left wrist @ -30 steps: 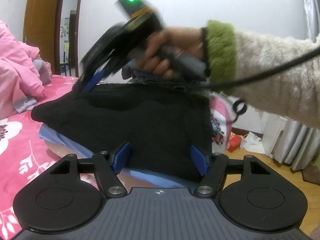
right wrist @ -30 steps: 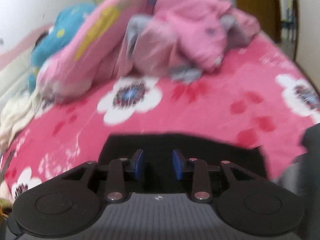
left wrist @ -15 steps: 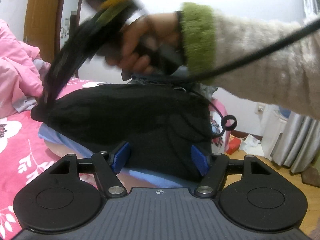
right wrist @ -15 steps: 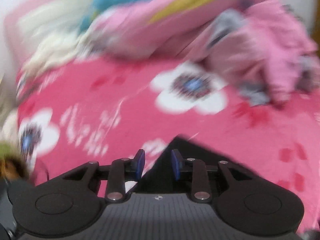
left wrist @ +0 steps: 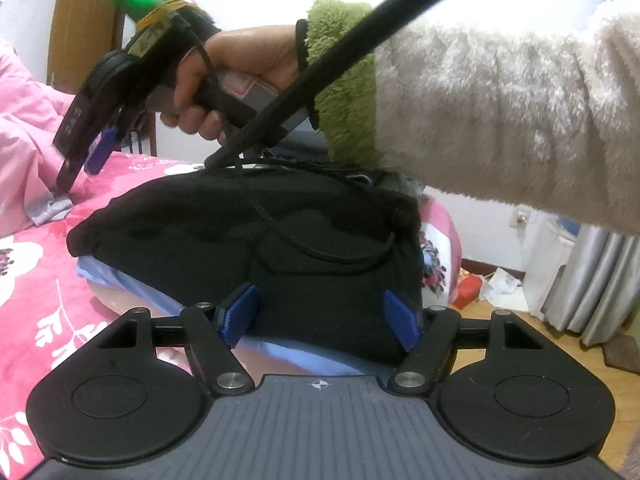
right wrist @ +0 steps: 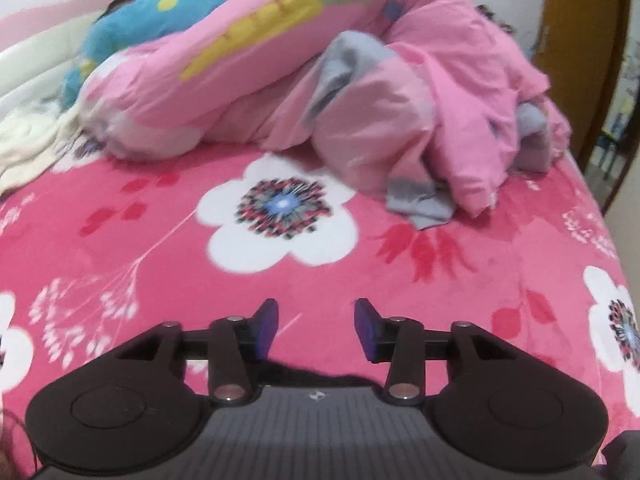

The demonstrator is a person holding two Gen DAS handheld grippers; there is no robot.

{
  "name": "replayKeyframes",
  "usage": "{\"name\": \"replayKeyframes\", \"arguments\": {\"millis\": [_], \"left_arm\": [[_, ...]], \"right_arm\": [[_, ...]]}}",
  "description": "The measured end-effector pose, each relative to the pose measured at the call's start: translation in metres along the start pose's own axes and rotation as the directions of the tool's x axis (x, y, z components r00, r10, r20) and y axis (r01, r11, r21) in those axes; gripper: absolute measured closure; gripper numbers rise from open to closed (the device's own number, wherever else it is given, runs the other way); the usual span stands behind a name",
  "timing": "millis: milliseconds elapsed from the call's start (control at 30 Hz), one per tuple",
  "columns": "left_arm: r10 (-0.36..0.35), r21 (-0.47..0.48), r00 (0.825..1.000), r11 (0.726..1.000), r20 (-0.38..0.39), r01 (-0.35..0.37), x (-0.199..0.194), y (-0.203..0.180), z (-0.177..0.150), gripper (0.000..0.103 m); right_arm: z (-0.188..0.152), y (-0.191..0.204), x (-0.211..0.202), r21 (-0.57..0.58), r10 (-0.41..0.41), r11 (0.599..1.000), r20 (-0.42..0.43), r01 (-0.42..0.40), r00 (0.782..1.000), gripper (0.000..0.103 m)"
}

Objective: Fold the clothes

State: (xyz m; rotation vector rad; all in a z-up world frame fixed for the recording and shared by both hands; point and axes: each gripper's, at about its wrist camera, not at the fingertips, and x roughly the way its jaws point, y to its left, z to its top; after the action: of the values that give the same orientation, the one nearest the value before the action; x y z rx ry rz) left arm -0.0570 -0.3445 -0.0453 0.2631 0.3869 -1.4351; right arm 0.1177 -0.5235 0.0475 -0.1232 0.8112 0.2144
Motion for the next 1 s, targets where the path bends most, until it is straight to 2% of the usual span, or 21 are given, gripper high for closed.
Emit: {"name": "replayKeyframes", "arguments": {"millis": [33, 200, 233, 300, 333, 367, 400, 500, 667, 800, 933, 1000], "left_arm": [[0.000, 0.002, 1.000, 1.000, -0.001, 0.000, 0.000, -0.001, 0.000, 0.032], [-0.003, 0.000, 1.000, 1.000, -0.006, 0.003, -0.001, 0.000, 0.002, 0.032], [-0.002, 0.000, 1.000, 1.000, -0.006, 0.002, -0.001, -0.001, 0.002, 0.032], [-0.003, -0.001, 1.000, 1.000, -0.004, 0.003, -0.002, -0.001, 0.002, 0.032], [-0.004, -0.002, 1.000, 1.000, -0.003, 0.004, -0.002, -0.001, 0.001, 0.032], [-0.005, -0.004, 1.000, 1.000, -0.002, 0.005, -0.003, -0.001, 0.001, 0.032], [-0.005, -0.005, 1.000, 1.000, -0.001, 0.005, -0.003, -0.001, 0.001, 0.032], [-0.007, -0.008, 1.000, 1.000, 0.001, 0.007, -0.003, 0.000, 0.000, 0.032], [-0.007, -0.010, 1.000, 1.000, 0.003, 0.007, -0.005, 0.000, -0.001, 0.032], [-0.004, -0.007, 1.000, 1.000, 0.002, 0.004, -0.005, -0.001, -0.001, 0.031], [-0.004, -0.002, 1.000, 1.000, -0.004, 0.004, -0.006, 0.000, 0.000, 0.031], [-0.007, -0.007, 1.000, 1.000, -0.006, 0.007, -0.006, 0.000, 0.001, 0.031]], "right_arm": [[0.000, 0.004, 0.005, -0.018, 0.010, 1.000, -0.021, -0.010, 1.000, 0.053], [0.005, 0.032, 0.040, -0.121, 0.035, 0.991, -0.142, -0.053, 0.989, 0.054], [0.005, 0.037, 0.044, -0.145, 0.037, 0.987, -0.167, -0.062, 0.985, 0.058], [0.005, 0.044, 0.051, -0.188, 0.034, 0.979, -0.218, -0.076, 0.975, 0.074], [0.005, 0.047, 0.053, -0.203, 0.033, 0.976, -0.243, -0.084, 0.969, 0.093], [0.004, 0.051, 0.053, -0.224, 0.023, 0.971, -0.245, -0.080, 0.969, 0.100], [0.004, 0.054, 0.053, -0.244, 0.014, 0.967, -0.245, -0.076, 0.969, 0.101], [0.006, 0.059, 0.044, -0.255, 0.007, 0.966, -0.175, -0.052, 0.984, 0.102], [0.007, 0.046, 0.043, -0.163, -0.003, 0.987, -0.094, -0.012, 0.996, 0.102], [0.005, 0.033, 0.047, -0.078, 0.033, 0.996, -0.041, -0.036, 0.999, 0.102], [0.010, 0.011, 0.027, 0.070, 0.054, 0.996, 0.099, -0.061, 0.994, 0.088], [0.012, -0.007, 0.007, 0.147, 0.050, 0.986, 0.161, -0.074, 0.986, 0.088]]}}
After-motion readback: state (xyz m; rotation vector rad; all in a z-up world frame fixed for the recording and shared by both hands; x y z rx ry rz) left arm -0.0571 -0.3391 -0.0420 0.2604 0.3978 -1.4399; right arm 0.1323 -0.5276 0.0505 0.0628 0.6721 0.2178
